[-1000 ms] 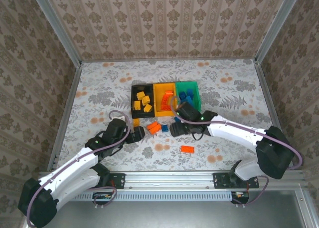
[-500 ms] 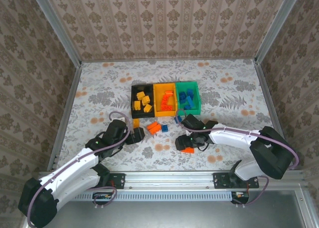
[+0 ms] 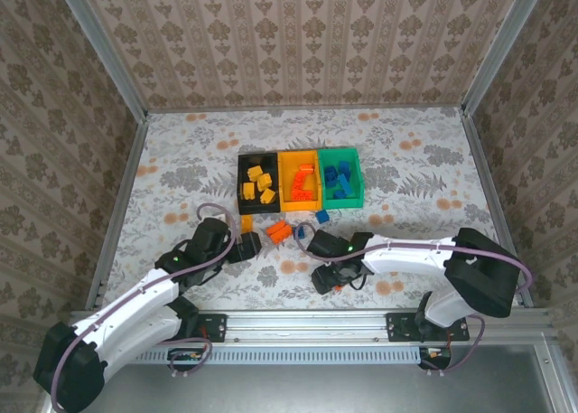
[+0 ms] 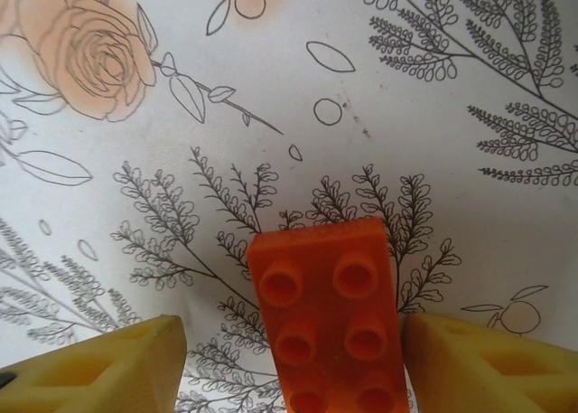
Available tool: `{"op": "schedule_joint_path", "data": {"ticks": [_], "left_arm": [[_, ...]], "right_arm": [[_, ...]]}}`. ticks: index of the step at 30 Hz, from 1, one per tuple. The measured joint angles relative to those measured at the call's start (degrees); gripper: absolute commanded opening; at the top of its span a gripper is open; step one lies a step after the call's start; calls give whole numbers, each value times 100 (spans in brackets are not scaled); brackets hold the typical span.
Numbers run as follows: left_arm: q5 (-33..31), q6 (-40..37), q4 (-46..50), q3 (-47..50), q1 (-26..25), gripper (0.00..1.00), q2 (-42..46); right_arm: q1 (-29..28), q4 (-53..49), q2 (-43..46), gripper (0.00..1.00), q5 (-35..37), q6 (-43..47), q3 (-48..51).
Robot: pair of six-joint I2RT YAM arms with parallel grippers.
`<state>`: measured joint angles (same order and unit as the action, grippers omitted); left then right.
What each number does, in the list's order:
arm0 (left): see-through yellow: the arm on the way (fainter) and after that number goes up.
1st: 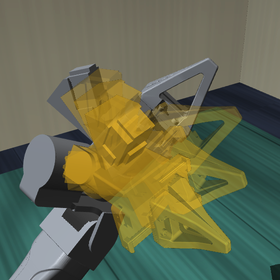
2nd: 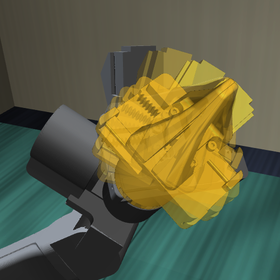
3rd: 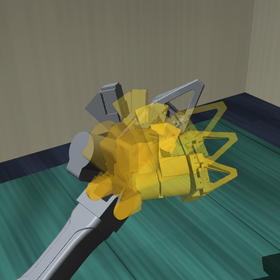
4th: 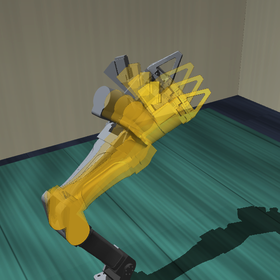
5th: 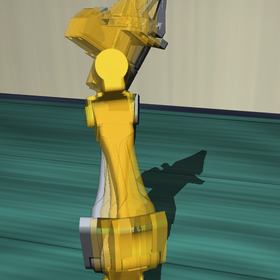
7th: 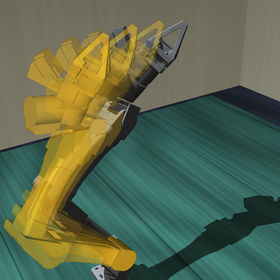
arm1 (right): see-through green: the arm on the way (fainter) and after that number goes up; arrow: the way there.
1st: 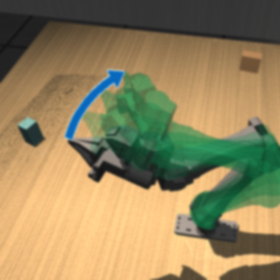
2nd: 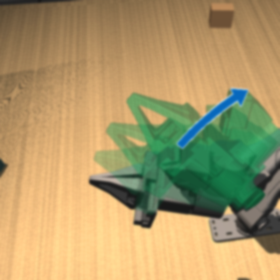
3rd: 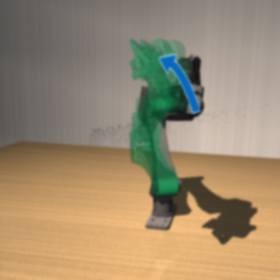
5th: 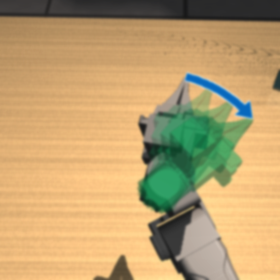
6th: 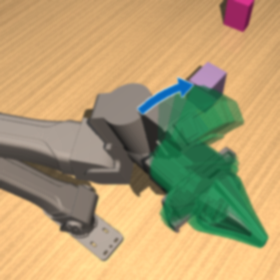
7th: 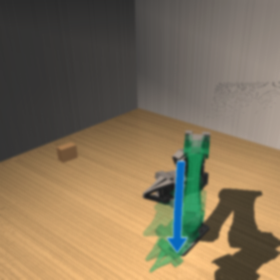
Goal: Sort the legos into containers by color
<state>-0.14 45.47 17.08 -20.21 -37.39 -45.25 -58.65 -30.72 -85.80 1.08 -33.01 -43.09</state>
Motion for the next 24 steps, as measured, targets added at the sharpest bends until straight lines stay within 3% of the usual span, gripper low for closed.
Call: {"op": "schedule_joint_path", "data": {"ticks": [5,15,24], "left_arm": [[9,0,0,4,33,100,0],[42,0,2,31,42,100,0],[42,0,2,31,42,100,0]], "right_arm": [[-267,-308,-326,50,479,20,-280],[-356,-369,-457,32,557,116,-431],[-70,-181,-201,28,662,181,-367]]}}
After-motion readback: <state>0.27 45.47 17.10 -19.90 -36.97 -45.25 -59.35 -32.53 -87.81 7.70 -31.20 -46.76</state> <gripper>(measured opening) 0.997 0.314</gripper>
